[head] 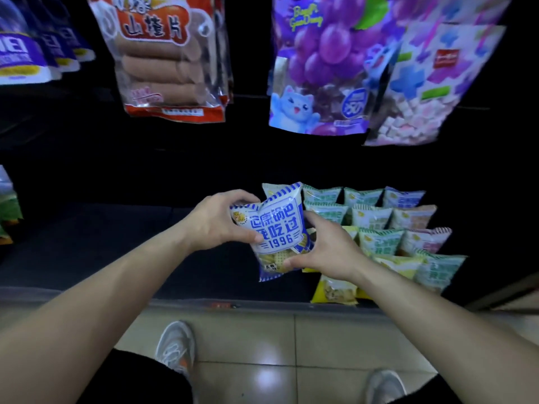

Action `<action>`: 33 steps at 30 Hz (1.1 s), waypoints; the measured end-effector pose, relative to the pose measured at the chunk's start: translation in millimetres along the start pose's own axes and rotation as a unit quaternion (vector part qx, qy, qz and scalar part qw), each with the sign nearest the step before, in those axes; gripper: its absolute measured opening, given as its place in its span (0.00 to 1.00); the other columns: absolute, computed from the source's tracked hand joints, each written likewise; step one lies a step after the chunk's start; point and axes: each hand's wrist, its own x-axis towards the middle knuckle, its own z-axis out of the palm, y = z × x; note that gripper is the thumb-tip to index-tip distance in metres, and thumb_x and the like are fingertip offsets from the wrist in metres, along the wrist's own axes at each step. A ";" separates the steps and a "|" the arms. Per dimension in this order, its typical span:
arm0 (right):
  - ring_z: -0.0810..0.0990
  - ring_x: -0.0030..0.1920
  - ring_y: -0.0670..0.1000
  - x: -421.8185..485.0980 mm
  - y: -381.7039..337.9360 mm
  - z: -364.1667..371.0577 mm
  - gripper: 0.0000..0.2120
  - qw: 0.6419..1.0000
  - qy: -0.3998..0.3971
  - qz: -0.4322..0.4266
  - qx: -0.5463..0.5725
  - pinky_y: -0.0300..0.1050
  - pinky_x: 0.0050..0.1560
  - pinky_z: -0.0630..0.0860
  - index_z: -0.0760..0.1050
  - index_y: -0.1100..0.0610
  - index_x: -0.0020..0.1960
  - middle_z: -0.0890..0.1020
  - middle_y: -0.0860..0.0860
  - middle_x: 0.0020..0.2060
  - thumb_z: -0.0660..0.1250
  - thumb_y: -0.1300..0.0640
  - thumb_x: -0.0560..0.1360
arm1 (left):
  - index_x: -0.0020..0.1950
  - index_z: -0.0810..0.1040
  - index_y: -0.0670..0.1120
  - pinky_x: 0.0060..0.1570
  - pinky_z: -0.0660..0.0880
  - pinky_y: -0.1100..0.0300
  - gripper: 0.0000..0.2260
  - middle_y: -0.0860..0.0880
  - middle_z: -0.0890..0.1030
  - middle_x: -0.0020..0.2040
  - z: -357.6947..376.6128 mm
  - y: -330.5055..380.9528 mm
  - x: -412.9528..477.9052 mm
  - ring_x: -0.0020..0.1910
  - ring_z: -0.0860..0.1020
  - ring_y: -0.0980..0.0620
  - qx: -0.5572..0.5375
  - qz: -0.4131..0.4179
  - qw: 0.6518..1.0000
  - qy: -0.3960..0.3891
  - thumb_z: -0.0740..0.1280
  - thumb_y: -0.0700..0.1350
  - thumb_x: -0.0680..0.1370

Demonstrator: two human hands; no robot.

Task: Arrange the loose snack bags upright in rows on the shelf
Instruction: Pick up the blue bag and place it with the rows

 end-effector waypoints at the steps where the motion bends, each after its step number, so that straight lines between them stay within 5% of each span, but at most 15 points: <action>1: 0.79 0.54 0.42 -1.6 4.8 -1.7 0.46 1.000 0.002 0.004 0.005 0.49 0.55 0.78 0.67 0.42 0.69 0.79 0.38 0.59 0.81 0.37 0.54 | 0.62 0.77 0.58 0.53 0.79 0.58 0.35 0.58 0.83 0.51 4.4 3.9 3.7 0.47 0.82 0.60 -0.012 -0.003 1.000 0.002 0.83 0.59 0.57; 5: 0.77 0.61 0.44 0.7 24.2 -8.0 0.45 1.000 -0.010 0.016 0.023 0.48 0.58 0.76 0.64 0.42 0.73 0.76 0.40 0.64 0.80 0.41 0.62 | 0.62 0.78 0.58 0.51 0.79 0.59 0.33 0.58 0.83 0.51 26.4 14.6 23.1 0.47 0.81 0.60 0.028 -0.011 0.999 0.036 0.82 0.58 0.59; 9: 0.68 0.72 0.53 16.7 61.7 -19.6 0.47 0.994 -0.040 0.074 -0.075 0.52 0.66 0.71 0.51 0.48 0.80 0.62 0.50 0.77 0.72 0.36 0.71 | 0.62 0.77 0.59 0.39 0.76 0.62 0.31 0.58 0.82 0.47 50.2 -0.8 46.8 0.42 0.80 0.59 0.115 -0.042 0.992 0.037 0.81 0.59 0.61; 16: 0.69 0.70 0.58 51.9 129.7 -41.3 0.36 0.964 -0.081 0.115 -0.225 0.54 0.65 0.72 0.56 0.50 0.79 0.61 0.53 0.76 0.66 0.40 0.77 | 0.65 0.75 0.56 0.32 0.70 0.61 0.32 0.54 0.81 0.42 96.9 -64.7 104.6 0.38 0.79 0.56 0.158 -0.130 0.978 0.024 0.81 0.57 0.63; 22: 0.71 0.69 0.58 80.8 165.0 -36.2 0.34 0.956 -0.064 0.121 -0.260 0.53 0.63 0.73 0.57 0.49 0.78 0.64 0.53 0.74 0.64 0.40 0.78 | 0.67 0.75 0.57 0.42 0.78 0.56 0.33 0.51 0.82 0.47 126.4 -104.6 163.2 0.42 0.79 0.54 0.145 -0.165 0.975 0.006 0.81 0.56 0.64; 27: 0.69 0.70 0.59 98.0 172.2 -33.1 0.34 0.949 -0.076 0.148 -0.269 0.58 0.66 0.69 0.58 0.49 0.78 0.64 0.53 0.73 0.64 0.39 0.77 | 0.71 0.73 0.55 0.53 0.76 0.54 0.33 0.49 0.71 0.70 139.6 -121.1 202.0 0.59 0.76 0.48 0.161 -0.133 0.978 -0.001 0.80 0.53 0.68; 33: 0.64 0.74 0.59 112.4 165.8 -28.5 0.33 0.951 -0.078 0.151 -0.257 0.59 0.70 0.64 0.56 0.49 0.78 0.60 0.54 0.76 0.64 0.40 0.78 | 0.72 0.70 0.54 0.56 0.77 0.52 0.32 0.49 0.65 0.71 147.1 -126.3 215.4 0.60 0.75 0.46 0.179 -0.122 0.976 0.013 0.78 0.50 0.71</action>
